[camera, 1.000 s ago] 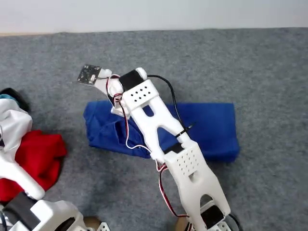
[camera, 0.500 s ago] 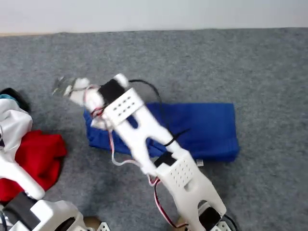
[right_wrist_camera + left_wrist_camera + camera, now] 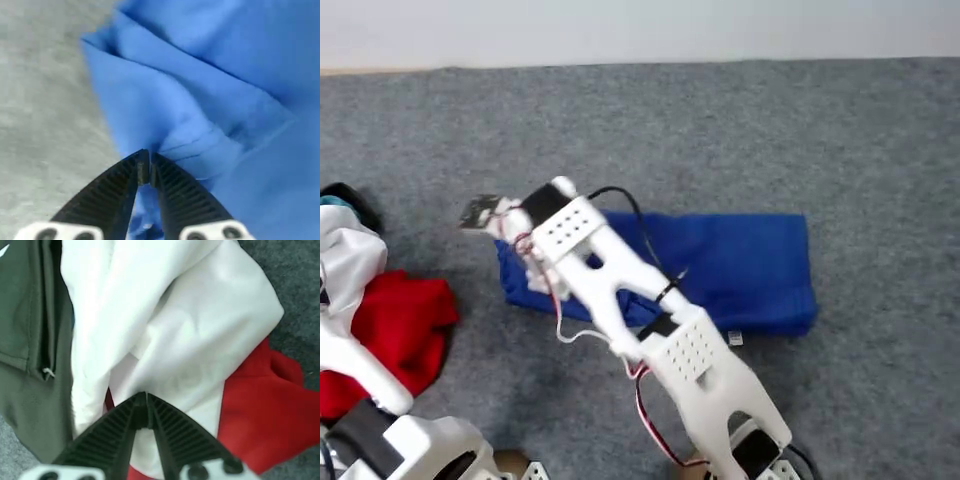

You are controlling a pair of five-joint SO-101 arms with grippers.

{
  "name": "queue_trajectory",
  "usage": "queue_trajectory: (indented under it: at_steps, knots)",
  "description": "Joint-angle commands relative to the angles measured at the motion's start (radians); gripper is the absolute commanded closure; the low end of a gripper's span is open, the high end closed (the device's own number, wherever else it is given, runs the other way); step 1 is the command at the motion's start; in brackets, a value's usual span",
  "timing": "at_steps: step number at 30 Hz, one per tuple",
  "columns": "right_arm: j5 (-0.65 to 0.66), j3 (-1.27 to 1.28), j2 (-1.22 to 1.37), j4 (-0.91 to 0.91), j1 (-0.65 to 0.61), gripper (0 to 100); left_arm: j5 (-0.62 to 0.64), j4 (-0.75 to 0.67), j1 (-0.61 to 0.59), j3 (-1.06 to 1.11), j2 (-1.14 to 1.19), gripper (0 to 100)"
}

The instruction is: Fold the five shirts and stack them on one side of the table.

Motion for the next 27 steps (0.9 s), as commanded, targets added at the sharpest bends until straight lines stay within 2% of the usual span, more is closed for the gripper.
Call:
queue_trajectory:
  at_steps: [1, 4, 9, 13, 15, 20, 23, 27]
  knots:
    - [0.078, -0.021, -0.004, -0.067, 0.088, 98.9, -0.008, -0.005, 0.009, -0.005, -0.040, 99]
    - [0.121, -0.097, 0.005, -0.099, 0.125, 98.9, -0.008, 0.005, 0.020, -0.007, -0.040, 99]
    - [0.135, -0.199, -0.001, -0.084, 0.113, 98.9, -0.008, 0.005, 0.057, 0.004, -0.040, 99]
    - [0.132, -0.290, -0.005, 0.064, 0.087, 98.9, -0.008, 0.005, 0.078, 0.004, -0.041, 99]
    - [0.084, -0.288, -0.021, 0.064, 0.090, 98.9, -0.008, 0.005, 0.078, 0.004, -0.044, 99]
    - [0.041, -0.143, -0.151, 0.062, 0.067, 98.9, -0.026, 0.043, 0.084, -0.002, -0.049, 99]
    - [0.018, 0.028, -0.268, 0.061, 0.051, 98.9, -0.084, 0.120, 0.132, -0.002, -0.051, 99]
    - [-0.060, 0.216, -0.372, 0.058, 0.044, 98.9, -0.094, 0.186, 0.178, -0.002, -0.071, 99]
